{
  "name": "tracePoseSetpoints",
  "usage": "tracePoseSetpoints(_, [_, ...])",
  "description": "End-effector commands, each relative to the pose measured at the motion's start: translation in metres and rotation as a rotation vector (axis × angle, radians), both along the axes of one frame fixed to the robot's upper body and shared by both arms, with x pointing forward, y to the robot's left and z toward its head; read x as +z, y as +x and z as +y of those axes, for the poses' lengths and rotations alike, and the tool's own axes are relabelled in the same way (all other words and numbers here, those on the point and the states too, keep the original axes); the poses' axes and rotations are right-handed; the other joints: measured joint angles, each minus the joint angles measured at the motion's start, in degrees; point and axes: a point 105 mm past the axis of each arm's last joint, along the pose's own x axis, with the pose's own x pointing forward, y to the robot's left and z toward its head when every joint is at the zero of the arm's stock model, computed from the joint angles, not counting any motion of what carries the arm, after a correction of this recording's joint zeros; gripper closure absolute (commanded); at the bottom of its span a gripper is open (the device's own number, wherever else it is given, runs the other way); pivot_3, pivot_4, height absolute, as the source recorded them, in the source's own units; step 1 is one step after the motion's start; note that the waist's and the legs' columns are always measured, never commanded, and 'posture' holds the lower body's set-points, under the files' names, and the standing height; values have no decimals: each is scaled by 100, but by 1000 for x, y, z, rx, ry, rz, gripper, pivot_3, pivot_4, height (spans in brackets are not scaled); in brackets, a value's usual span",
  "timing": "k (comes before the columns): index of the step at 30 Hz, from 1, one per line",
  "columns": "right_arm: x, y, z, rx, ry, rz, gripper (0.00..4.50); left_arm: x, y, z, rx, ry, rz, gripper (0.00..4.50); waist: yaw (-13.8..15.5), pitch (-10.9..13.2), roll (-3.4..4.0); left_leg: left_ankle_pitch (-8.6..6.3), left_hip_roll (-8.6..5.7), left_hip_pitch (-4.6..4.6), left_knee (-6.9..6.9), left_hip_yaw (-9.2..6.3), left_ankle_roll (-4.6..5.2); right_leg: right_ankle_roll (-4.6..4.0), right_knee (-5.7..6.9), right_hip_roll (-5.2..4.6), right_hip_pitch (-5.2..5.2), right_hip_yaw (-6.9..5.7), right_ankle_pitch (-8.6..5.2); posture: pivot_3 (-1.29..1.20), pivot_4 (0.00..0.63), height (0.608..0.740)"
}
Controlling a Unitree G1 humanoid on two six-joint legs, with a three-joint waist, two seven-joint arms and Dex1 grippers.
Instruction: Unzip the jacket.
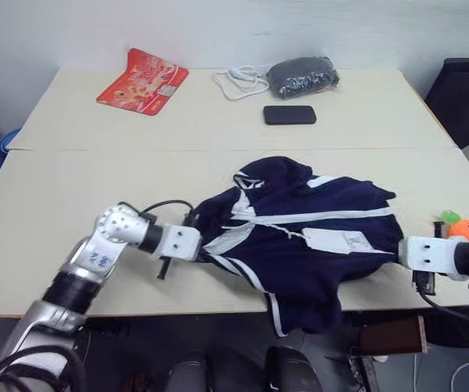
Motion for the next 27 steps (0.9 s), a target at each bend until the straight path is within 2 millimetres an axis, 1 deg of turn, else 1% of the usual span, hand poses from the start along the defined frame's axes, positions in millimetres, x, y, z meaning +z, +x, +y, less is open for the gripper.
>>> tracePoseSetpoints(1, [6, -2, 15, 57, 3, 6, 4454, 9, -13, 27, 119, 19, 8, 4500, 9, 0, 0, 0, 0, 0, -1, -4, 0, 0, 0, 0, -1, 4, 0, 0, 150, 740])
tracePoseSetpoints(3, [4, -8, 30, 104, 23, 33, 4454, 10, -25, 38, 168, 33, 20, 4500, 25, 0, 0, -1, 2, -1, 1, -10, 0, 0, -1, 0, -2, 4, 0, 0, 150, 740])
tracePoseSetpoints(5, [2, -17, 43, 141, 49, 80, 4454, 7, -36, 52, 214, 69, 26, 4500, 31, 0, 0, -1, 2, 1, 0, -19, 0, -1, -1, -1, -2, 7, 0, 0, 150, 740])
tracePoseSetpoints(8, [0, -29, 54, 171, 62, 123, 4454, 4, -47, 66, 276, 104, 49, 4500, 72, 1, 0, -2, 2, 0, 1, -31, -2, -3, 0, -1, 1, 3, -2, 0, 150, 740])
tracePoseSetpoints(12, [-2, -34, 52, 160, 53, 131, 4454, -2, -54, 71, 337, 83, 64, 4500, 83, 0, 0, -4, -3, 2, 3, -27, 2, -4, -2, -4, 5, 6, -2, 0, 150, 740])
tracePoseSetpoints(17, [-3, -30, 50, 138, 63, 112, 4454, -12, -43, 68, 392, 23, 32, 4500, 89, -1, 2, -5, -3, 3, 2, -21, 1, -5, 1, -3, 3, 6, -2, 0, 150, 740])
tracePoseSetpoints(20, [0, -23, 45, 106, 50, 70, 4454, -16, -42, 68, 396, 8, 47, 4500, 123, -1, 3, -5, -5, 6, 4, -3, 1, -5, 4, -4, 4, 7, -2, 0, 150, 740])
tracePoseSetpoints(22, [0, -23, 43, 93, 52, 73, 4454, -17, -43, 66, 395, -6, 66, 4500, 145, -2, 3, -5, -4, 7, 5, 0, 1, -5, 5, -4, 4, 9, -2, 0, 150, 740])
tracePoseSetpoints(24, [-1, -28, 42, 93, 53, 102, 3919, -16, -44, 66, 403, -31, 94, 4011, 162, -2, 4, -5, -4, 7, 5, 2, 1, -5, 5, -4, 3, 11, -2, 0, 150, 740])
tracePoseSetpoints(25, [-1, -29, 42, 94, 51, 103, 3717, -15, -45, 66, 401, -36, 100, 3835, 172, -2, 4, -5, -4, 7, 5, 4, 1, -5, 5, -4, 4, 11, -2, 0, 150, 740])
tracePoseSetpoints(27, [0, -29, 41, 84, 55, 94, 2972, -14, -46, 65, 402, -44, 105, 3183, 170, -2, 4, -5, -4, 7, 5, 5, 1, -5, 5, -4, 4, 11, -2, 0, 150, 740])
